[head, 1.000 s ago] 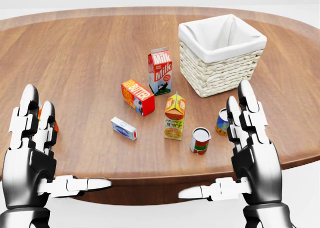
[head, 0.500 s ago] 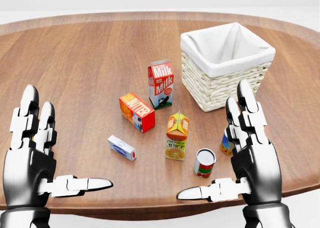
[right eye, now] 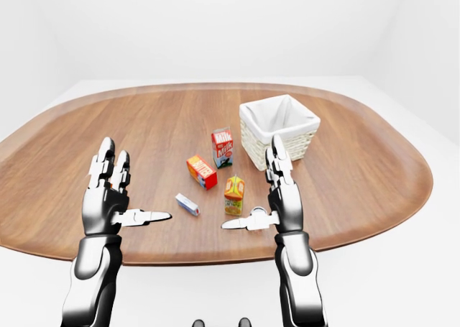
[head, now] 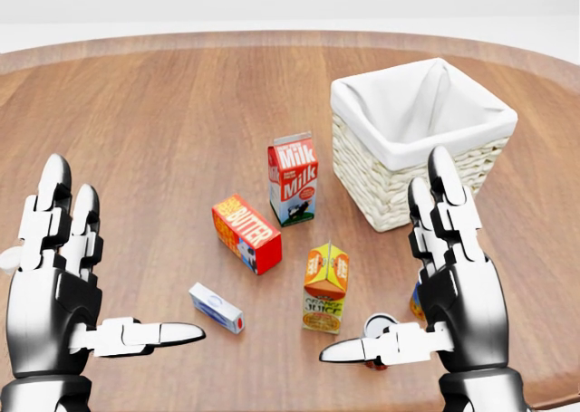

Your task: Pick up the alphabet soup and the tomato sauce, and put them in the basket.

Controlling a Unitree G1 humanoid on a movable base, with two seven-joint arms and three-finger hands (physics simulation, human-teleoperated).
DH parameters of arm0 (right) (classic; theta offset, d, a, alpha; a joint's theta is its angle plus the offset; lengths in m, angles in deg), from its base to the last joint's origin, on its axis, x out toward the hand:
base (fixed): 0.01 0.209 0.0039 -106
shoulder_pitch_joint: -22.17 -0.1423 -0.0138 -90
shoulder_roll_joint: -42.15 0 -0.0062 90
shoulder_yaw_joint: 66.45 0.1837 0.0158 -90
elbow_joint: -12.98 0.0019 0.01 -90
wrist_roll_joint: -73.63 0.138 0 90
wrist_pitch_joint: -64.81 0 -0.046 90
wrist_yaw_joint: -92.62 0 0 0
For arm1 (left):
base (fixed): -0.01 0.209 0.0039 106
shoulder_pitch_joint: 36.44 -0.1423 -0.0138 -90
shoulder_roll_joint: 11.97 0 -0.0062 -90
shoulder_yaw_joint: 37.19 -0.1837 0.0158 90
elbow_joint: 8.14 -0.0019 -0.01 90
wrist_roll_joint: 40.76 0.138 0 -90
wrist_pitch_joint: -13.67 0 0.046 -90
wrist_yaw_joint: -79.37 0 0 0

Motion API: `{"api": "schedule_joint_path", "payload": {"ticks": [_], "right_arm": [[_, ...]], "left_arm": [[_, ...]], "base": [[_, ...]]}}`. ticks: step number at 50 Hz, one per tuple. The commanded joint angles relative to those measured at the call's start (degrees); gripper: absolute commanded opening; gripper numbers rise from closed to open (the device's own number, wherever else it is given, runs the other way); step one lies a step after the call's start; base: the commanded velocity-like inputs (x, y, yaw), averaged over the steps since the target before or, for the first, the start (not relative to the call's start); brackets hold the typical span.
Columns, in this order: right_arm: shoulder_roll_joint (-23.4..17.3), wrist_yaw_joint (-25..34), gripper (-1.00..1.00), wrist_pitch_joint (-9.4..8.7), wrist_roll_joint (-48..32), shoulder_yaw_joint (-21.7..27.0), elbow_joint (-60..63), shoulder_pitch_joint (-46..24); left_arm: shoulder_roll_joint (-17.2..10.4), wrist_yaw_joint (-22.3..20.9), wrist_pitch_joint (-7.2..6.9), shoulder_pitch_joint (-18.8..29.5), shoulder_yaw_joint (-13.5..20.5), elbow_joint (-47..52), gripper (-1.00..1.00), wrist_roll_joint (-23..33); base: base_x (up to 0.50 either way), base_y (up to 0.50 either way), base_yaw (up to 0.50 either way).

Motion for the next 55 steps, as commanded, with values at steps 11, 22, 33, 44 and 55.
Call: {"api": "schedule_joint_path", "payload": {"ticks": [11, 22, 33, 44, 55], "right_arm": [[0.0, -0.1, 1.0, 0.0, -0.2, 0.0, 0.0, -0.1], [0.0, 0.1, 1.0, 0.0, 0.0, -0.1, 0.2, 0.1], [0.0, 0.1, 1.0, 0.0, 0.0, -0.1, -0.4, 0.1], [0.0, 0.3, 1.0, 0.0, 0.0, -0.1, -0.4, 0.1], [0.0, 0.2, 1.0, 0.0, 0.0, -0.1, 0.1, 0.2]], "left_arm": [[0.0, 0.0, 0.0, 0.1, -0.1, -0.6, 1.0, 0.3], [0.0, 0.0, 0.0, -0.1, -0.1, -0.1, 1.0, 0.3], [0.0, -0.1, 0.0, 0.0, -0.1, -0.8, 1.0, 0.3], [0.0, -0.1, 0.0, -0.1, -0.1, -0.8, 1.0, 0.3], [0.0, 0.0, 0.0, -0.1, -0.1, -0.6, 1.0, 0.3]], "base": [[0.24, 0.0, 0.0], [0.24, 0.0, 0.0], [0.24, 0.0, 0.0], [0.24, 0.0, 0.0], [0.24, 0.0, 0.0]]}}
